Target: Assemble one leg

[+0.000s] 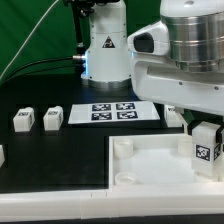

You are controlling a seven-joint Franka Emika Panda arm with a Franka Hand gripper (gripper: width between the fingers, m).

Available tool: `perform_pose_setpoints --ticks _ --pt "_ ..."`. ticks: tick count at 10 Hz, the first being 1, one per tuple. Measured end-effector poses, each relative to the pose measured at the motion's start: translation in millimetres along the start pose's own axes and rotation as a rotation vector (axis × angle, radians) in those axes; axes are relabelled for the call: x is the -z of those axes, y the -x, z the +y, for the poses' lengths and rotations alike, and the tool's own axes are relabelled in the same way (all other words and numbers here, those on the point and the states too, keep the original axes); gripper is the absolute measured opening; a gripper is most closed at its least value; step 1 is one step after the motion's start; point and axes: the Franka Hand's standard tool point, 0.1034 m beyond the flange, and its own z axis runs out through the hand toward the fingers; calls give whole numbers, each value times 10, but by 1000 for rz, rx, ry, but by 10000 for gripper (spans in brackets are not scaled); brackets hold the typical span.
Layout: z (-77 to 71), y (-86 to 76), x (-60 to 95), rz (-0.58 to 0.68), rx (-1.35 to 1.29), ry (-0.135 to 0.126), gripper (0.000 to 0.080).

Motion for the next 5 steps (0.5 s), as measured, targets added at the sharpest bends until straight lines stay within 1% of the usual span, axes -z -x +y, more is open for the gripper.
perform_pose_setpoints --ticks 2,3,4,5 --pt "-5 9 -2 -3 -104 -1 300" --pt "-5 11 -5 -3 -77 -1 300" --pt "-9 16 -6 -4 -76 -2 503" --pt "-11 21 -8 -6 -68 -3 503"
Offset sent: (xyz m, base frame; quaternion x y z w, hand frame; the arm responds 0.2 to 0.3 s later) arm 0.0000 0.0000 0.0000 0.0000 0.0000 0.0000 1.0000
